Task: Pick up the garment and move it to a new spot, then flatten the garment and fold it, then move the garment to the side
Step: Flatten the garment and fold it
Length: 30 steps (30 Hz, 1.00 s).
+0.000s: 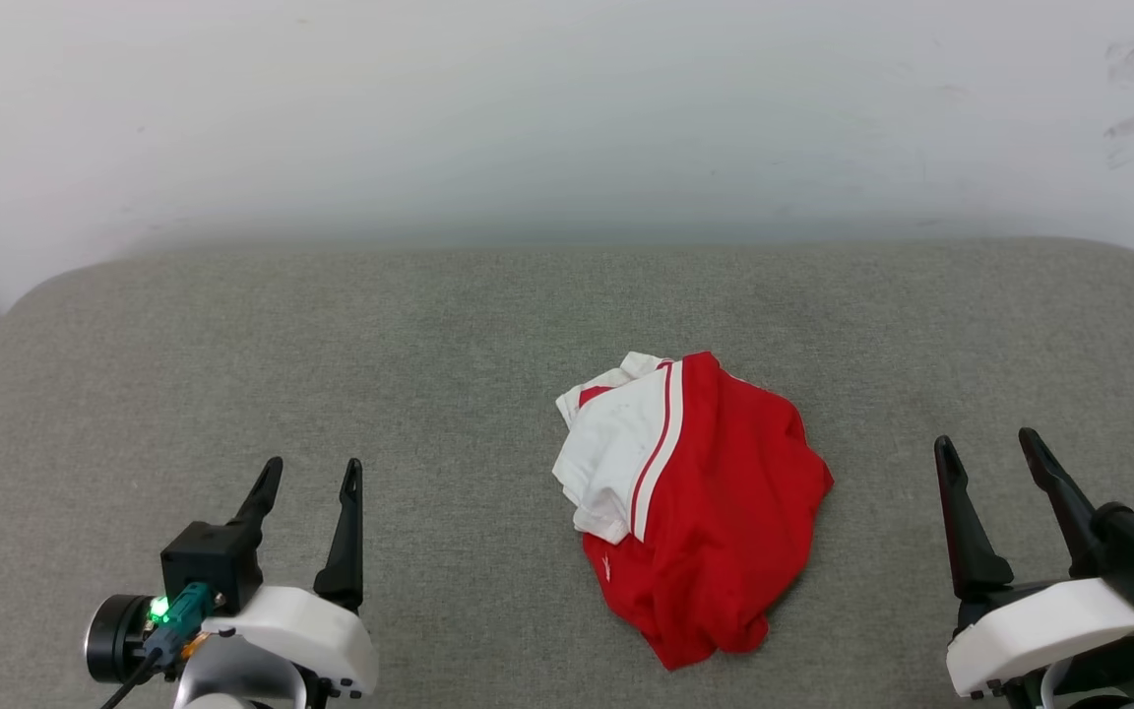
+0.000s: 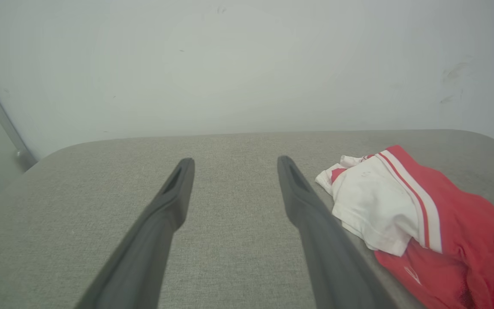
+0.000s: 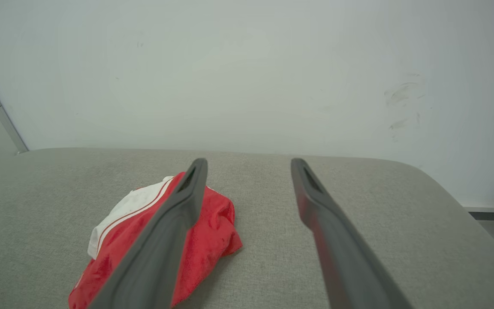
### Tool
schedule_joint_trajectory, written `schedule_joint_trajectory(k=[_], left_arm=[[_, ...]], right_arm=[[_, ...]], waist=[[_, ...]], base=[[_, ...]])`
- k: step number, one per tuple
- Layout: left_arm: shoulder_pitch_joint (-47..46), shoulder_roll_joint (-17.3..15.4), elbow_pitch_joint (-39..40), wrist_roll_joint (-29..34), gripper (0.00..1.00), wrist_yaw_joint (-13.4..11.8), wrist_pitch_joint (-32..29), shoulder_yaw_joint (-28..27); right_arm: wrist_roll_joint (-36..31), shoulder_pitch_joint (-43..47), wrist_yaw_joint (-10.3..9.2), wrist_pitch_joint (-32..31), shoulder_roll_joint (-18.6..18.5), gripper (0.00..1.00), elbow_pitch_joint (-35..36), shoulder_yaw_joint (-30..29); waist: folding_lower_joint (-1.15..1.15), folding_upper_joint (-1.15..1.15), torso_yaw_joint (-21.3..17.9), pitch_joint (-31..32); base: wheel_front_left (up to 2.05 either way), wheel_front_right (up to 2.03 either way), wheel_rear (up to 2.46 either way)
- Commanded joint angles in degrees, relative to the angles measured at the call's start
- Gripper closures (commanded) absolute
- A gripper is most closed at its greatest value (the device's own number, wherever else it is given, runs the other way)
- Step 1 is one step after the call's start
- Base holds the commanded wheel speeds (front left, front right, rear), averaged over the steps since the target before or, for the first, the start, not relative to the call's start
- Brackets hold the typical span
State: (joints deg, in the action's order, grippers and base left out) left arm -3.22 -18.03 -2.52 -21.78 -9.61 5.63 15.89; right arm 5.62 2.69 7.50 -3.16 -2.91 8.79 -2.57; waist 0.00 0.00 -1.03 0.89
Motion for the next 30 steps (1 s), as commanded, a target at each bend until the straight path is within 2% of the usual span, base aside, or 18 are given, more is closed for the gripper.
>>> schedule_joint_trajectory(k=[1, 8, 15, 16, 18, 20, 21, 22, 27, 30], left_arm=[[-0.3, -0.3, 0.2, -0.1, 0.0, 0.0, -0.1, 0.0], [-9.1, 0.6, 0.2, -0.5, 0.0, 2.3, -2.8, 1.7], [-23.0, 2.1, -4.1, -0.7, 0.0, 7.5, -10.1, 5.9], [-23.0, 2.1, -4.1, -0.7, 0.0, 7.5, -10.1, 5.9], [-27.6, 2.7, -8.1, -1.3, 0.0, 10.3, -15.0, 8.6], [-30.1, 3.0, -11.0, -1.9, 0.0, 12.1, -18.9, 10.1], [-30.1, 3.0, -11.0, -1.9, 0.0, 12.1, -18.9, 10.1], [-31.8, 3.1, -14.1, -2.6, 0.0, 13.4, -22.7, 11.6], [-34.2, 2.8, -20.8, -5.5, 0.0, 15.2, -32.1, 13.7], [-34.7, 2.9, -22.7, -6.7, 0.0, 15.6, -34.6, 14.1]], right_arm=[[0.4, -0.2, -0.02, -0.2, 0.0, 0.0, -0.2, 0.1], [0.0, -1.6, -0.02, -0.4, 0.0, 0.0, 0.5, 0.3], [-0.5, -3.6, -0.02, -0.3, 0.0, 0.0, 1.3, 1.3], [-0.5, -3.6, -0.02, -0.3, 0.0, 0.0, 1.3, 1.3], [-0.3, -4.6, -0.02, 0.0, 0.0, 0.0, 1.4, 1.6], [0.0, -5.4, -0.02, 0.2, 0.0, 0.0, 1.3, 1.7], [0.0, -5.4, -0.02, 0.2, 0.0, 0.0, 1.3, 1.7], [0.2, -5.8, -0.02, 0.7, 0.0, 0.0, 1.0, 1.6], [1.0, -6.8, -0.02, 1.8, 0.1, 0.0, 0.0, 1.5], [1.3, -7.3, -0.02, 2.3, 0.1, 0.0, -0.5, 1.7]], waist=[[0.0, 0.0, 0.0, -0.1], [0.0, 0.0, 0.3, -2.3], [0.0, 0.0, -1.3, -6.6], [0.0, 0.0, -1.3, -6.6], [0.0, 0.0, -2.7, -8.6], [0.0, 0.0, -3.7, -10.1], [0.0, 0.0, -3.7, -10.1], [0.0, 0.0, -4.6, -11.3], [0.0, 0.0, -6.7, -14.2], [0.0, 0.0, -7.4, -15.2]], base=[[0.0, 0.0, 0.0], [0.0, 0.0, 0.0], [0.0, 0.0, 0.0], [0.0, 0.0, 0.0], [0.0, 0.0, 0.0], [0.0, 0.0, 0.0], [0.0, 0.0, 0.0], [0.0, 0.0, 0.0], [0.0, 0.0, 0.0], [0.0, 0.0, 0.0]])
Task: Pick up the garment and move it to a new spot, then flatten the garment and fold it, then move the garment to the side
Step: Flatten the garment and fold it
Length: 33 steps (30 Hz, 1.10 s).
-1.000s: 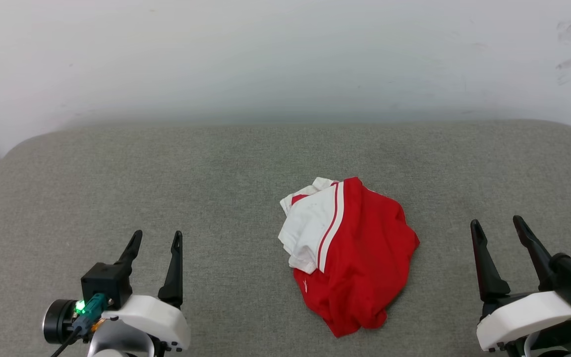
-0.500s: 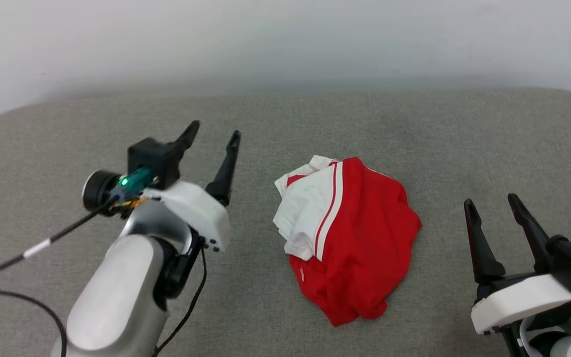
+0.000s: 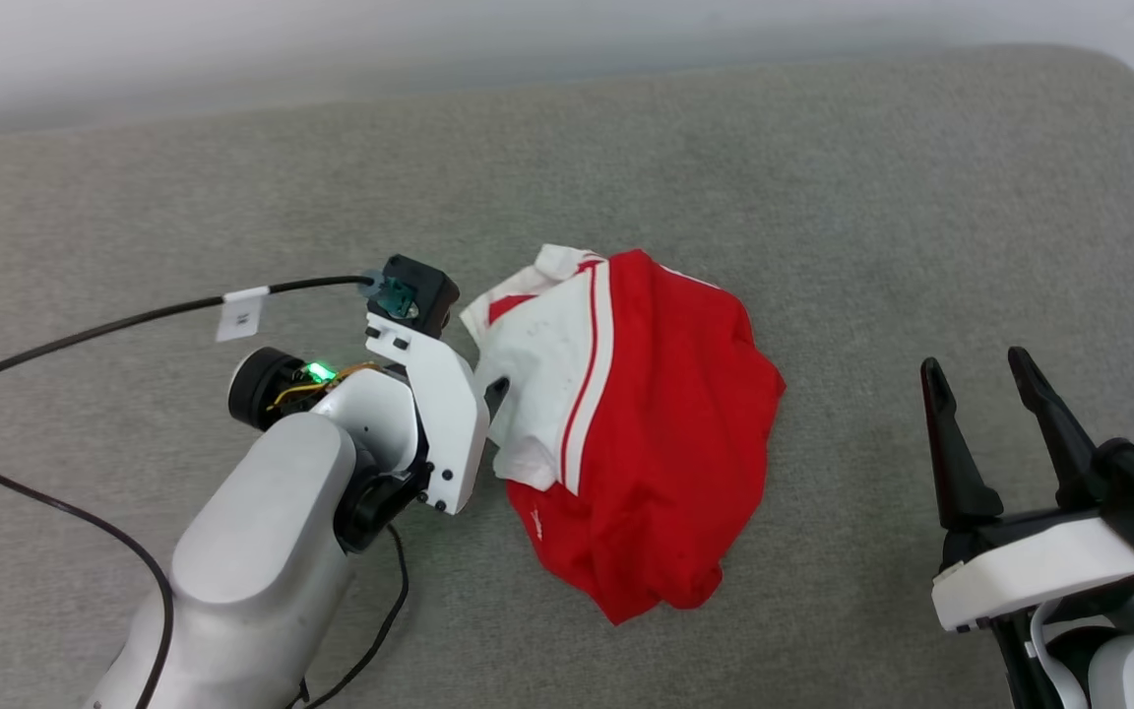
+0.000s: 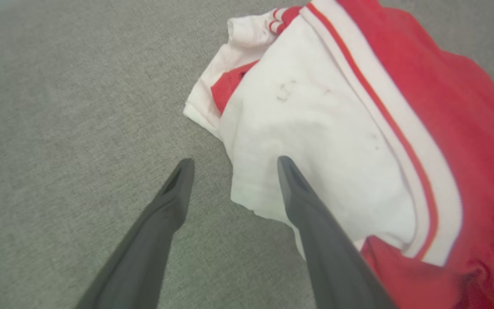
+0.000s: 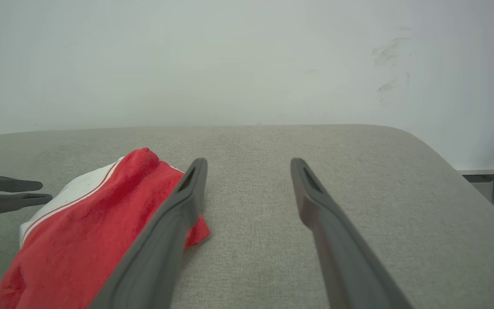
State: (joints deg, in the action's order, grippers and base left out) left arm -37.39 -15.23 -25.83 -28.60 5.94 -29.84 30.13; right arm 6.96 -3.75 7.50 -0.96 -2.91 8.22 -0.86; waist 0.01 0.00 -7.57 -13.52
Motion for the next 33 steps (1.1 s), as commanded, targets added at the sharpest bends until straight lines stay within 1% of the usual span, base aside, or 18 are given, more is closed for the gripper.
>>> schedule_joint_trajectory(k=[1, 7, 8, 9, 11, 13, 15, 21, 23, 25, 28, 33], left_arm=[[-0.6, 0.0, -0.4, -0.2, 0.0, 0.2, -0.5, 0.3], [0.1, -0.2, -4.9, -3.0, 0.0, 1.1, -9.6, 4.3], [0.5, -0.3, -5.4, -3.4, 0.34, 1.3, -10.8, 4.9], [0.6, -0.5, -5.9, -3.6, 0.58, 1.4, -12.1, 5.6], [0.7, -0.8, -6.3, -4.3, 1.0, 1.5, -12.9, 6.2], [0.2, -1.1, -5.9, -4.0, 1.0, 1.5, -11.6, 6.5], [-0.9, -1.4, -4.9, -3.4, 1.0, 1.3, -8.8, 5.9], [-2.4, -2.6, 0.4, -1.4, 1.0, -0.5, 0.1, 3.8], [-1.0, -4.0, 3.1, -1.0, 1.0, -1.3, 1.9, 3.0], [1.0, -5.4, 6.2, -1.1, 1.0, -2.5, 3.2, 1.8], [4.9, -8.2, 11.7, -1.6, 1.0, -5.1, 3.9, -0.1], [15.9, -13.1, 19.0, -3.5, 1.0, -10.8, 3.7, -4.2]], right_arm=[[0.1, -1.1, -0.02, 0.4, 0.0, 0.0, -0.1, 0.0], [1.1, -2.1, -0.02, 1.7, 0.0, 0.0, -2.0, 0.4], [1.1, -2.3, -0.02, 1.8, 0.1, 0.0, -2.3, 0.5], [1.3, -2.4, -0.02, 1.9, 0.1, 0.0, -2.5, 0.6], [1.7, -2.5, -0.02, 2.3, 0.1, 0.0, -3.1, 0.7], [1.8, -2.7, -0.02, 2.4, 0.1, 0.0, -3.5, 0.8], [1.9, -2.7, -0.02, 2.5, 0.1, 0.0, -3.9, 0.6], [1.6, -1.4, -0.02, 1.9, 0.1, 0.0, -4.4, -0.1], [1.8, -0.9, -0.02, 1.7, 0.1, 0.0, -4.3, -0.3], [1.8, -0.5, -0.02, 1.6, 0.1, 0.0, -4.3, -0.5], [1.6, 0.1, -0.02, 1.2, 0.1, 0.0, -3.9, -0.8], [0.7, 0.6, -0.02, 0.6, 0.1, 0.0, -3.2, -1.1]], waist=[[-0.01, 0.0, -1.1, -1.2], [-0.01, 0.0, -2.1, -2.2], [-0.01, 0.0, -2.2, -2.3], [-0.01, 0.0, -2.2, -2.3], [-0.01, 0.0, -2.3, -2.1], [-0.01, 0.0, -2.3, -1.9], [-0.01, 0.0, -2.0, -1.3], [-0.01, 0.0, -0.1, 1.2], [-0.01, 0.0, 0.7, 2.1], [-0.01, 0.0, 1.5, 3.1], [-0.01, 0.0, 2.7, 4.1], [-0.01, 0.0, 3.9, 5.6]], base=[[0.0, 0.0, 0.0], [0.0, 0.0, 0.0], [0.0, 0.0, 0.0], [0.0, 0.0, 0.0], [0.0, 0.0, 0.0], [0.0, 0.0, 0.0], [0.0, 0.0, 0.0], [0.0, 0.0, 0.0], [0.0, 0.0, 0.0], [0.0, 0.0, 0.0], [0.0, 0.0, 0.0], [0.0, 0.0, 0.0]])
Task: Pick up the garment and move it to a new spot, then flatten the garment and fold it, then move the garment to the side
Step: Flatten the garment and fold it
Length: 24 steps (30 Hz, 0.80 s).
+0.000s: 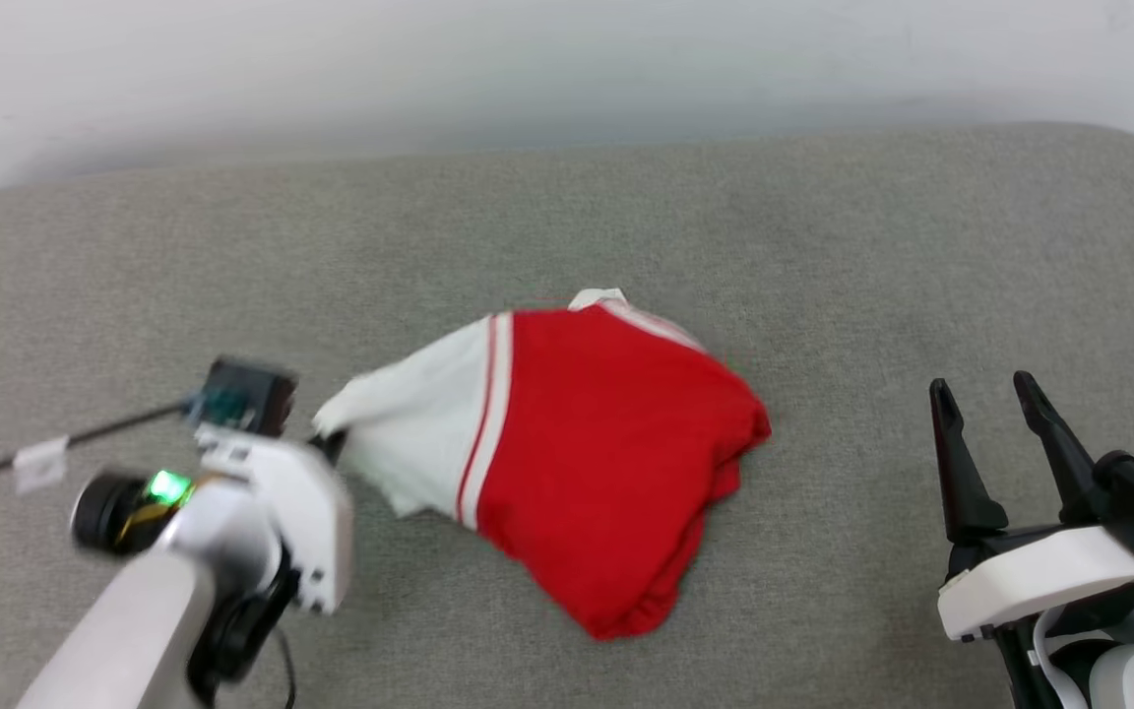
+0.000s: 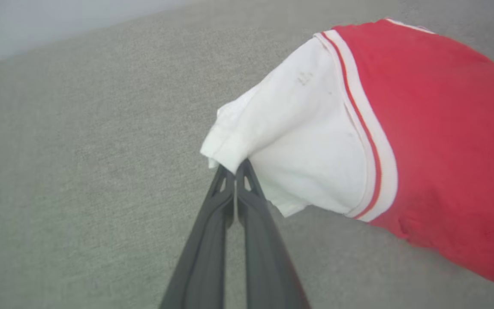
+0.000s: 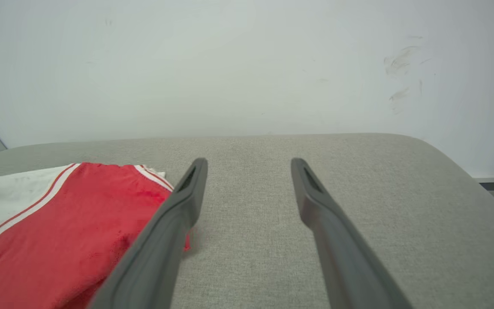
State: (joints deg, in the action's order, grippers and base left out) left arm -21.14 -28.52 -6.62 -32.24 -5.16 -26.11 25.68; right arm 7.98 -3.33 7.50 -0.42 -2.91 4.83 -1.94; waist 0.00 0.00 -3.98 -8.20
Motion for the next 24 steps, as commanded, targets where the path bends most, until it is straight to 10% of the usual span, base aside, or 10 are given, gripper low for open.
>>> schedule_joint_trajectory(k=[1, 11, 12, 14, 24], left_arm=[[2.2, -0.5, 0.7, -0.7, 1.0, -1.0, 0.1, -0.7], [21.8, 0.2, -1.5, -9.1, 1.0, -8.0, 1.0, -6.5], [22.4, 0.6, -2.1, -9.3, 0.85, -7.9, 1.3, -6.4], [22.9, 1.5, -2.5, -9.2, 0.0, -7.6, 3.0, -6.3], [18.5, 4.3, 0.4, -1.9, 0.0, -8.8, 21.9, -7.6]], right_arm=[[-0.4, 0.4, -0.02, 0.0, 0.1, 0.0, 0.3, -0.2], [-1.2, 2.3, -0.02, -1.5, 0.1, 0.0, 1.5, -0.1], [-1.2, 2.3, -0.02, -1.7, 0.1, 0.0, 1.7, -0.1], [-1.6, 2.4, -0.02, -2.1, 0.1, 0.0, 2.1, -0.1], [-2.4, 4.3, -0.02, -4.0, 0.1, 0.0, 3.7, -0.5]], waist=[[0.0, 0.0, 0.5, 0.6], [0.0, 0.0, 1.4, 3.4], [0.0, 0.0, 1.5, 3.7], [0.0, 0.0, 1.6, 4.2], [0.0, 0.0, 2.1, 7.4]], base=[[0.0, 0.0, 0.0], [0.0, 0.0, 0.0], [0.0, 0.0, 0.0], [0.0, 0.0, 0.0], [0.0, 0.0, 0.0]])
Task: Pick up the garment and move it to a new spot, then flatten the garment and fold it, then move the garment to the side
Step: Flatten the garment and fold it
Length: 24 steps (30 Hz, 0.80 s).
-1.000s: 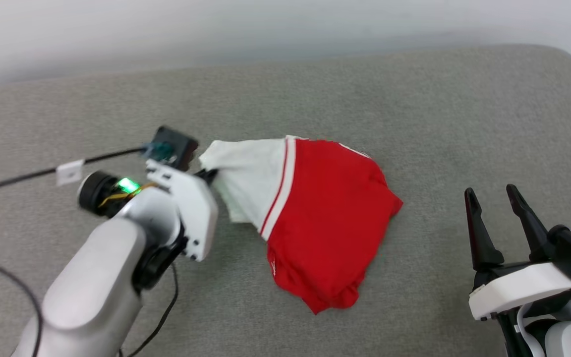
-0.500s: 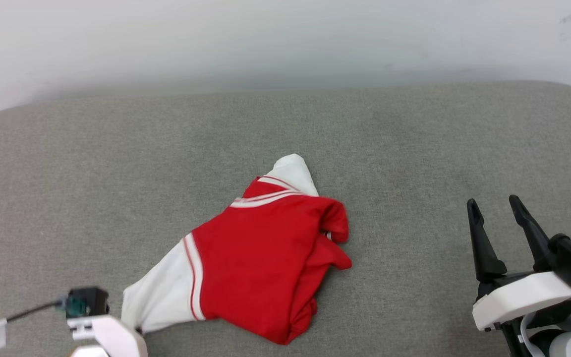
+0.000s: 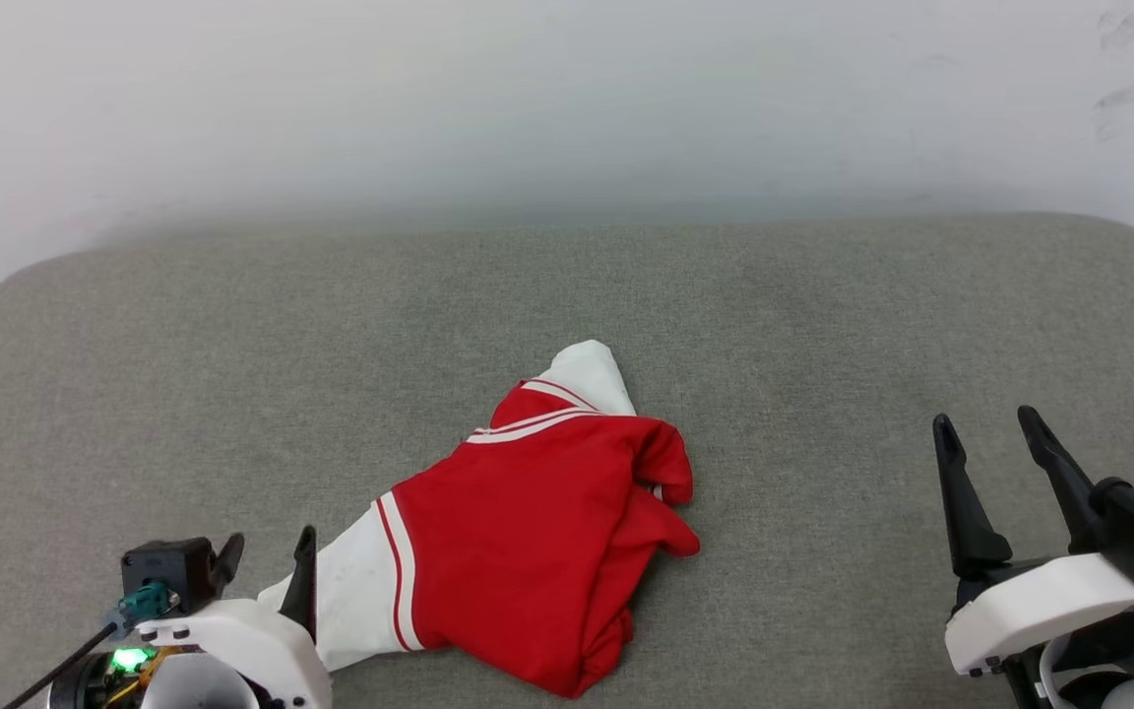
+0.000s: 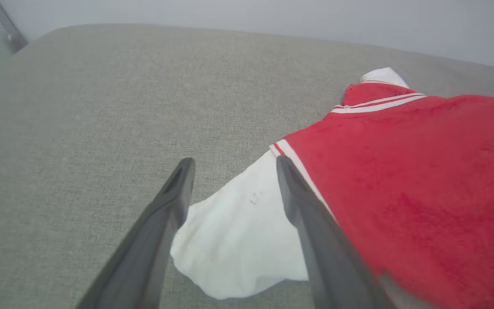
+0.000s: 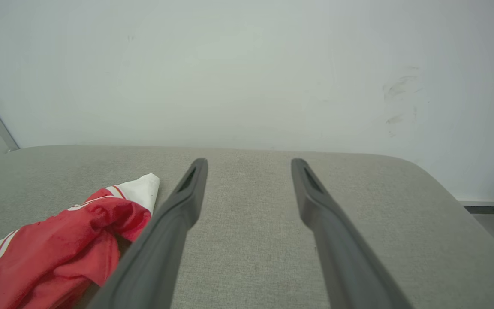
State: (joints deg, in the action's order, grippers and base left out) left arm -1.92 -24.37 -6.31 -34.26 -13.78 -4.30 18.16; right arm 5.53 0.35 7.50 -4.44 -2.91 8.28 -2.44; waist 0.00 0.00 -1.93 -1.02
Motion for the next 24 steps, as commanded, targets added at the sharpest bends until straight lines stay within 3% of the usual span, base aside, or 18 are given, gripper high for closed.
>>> schedule_joint_trajectory(k=[1, 9, 19, 24], left_arm=[[-1.1, 0.3, 0.6, 0.9, 0.0, -0.2, 1.9, -0.2], [-2.9, 1.3, 6.6, 5.8, 0.0, -0.9, 10.9, 0.9], [-4.0, 2.4, 11.4, 8.0, 0.0, -2.3, 11.3, 2.7], [-4.8, 3.6, 12.2, 8.1, 0.0, -2.3, 12.6, 3.1]], right_arm=[[0.0, 0.8, -0.02, -0.2, 0.1, 0.0, 0.4, 0.0], [-0.1, 1.2, -0.02, -0.8, 0.1, 0.0, 1.5, -0.3], [1.7, -0.9, -0.02, -3.3, 0.1, 0.0, -1.0, -3.8], [1.3, -5.6, -0.02, -8.9, 0.1, 0.0, -5.0, -4.5]], waist=[[0.0, 0.0, 0.0, 0.4], [0.0, 0.0, 0.0, 0.6], [0.0, 0.0, 2.2, -0.8], [0.0, 0.0, 5.1, -2.7]], base=[[0.0, 0.0, 0.0], [0.0, 0.0, 0.0], [0.0, 0.0, 0.0], [0.0, 0.0, 0.0]])
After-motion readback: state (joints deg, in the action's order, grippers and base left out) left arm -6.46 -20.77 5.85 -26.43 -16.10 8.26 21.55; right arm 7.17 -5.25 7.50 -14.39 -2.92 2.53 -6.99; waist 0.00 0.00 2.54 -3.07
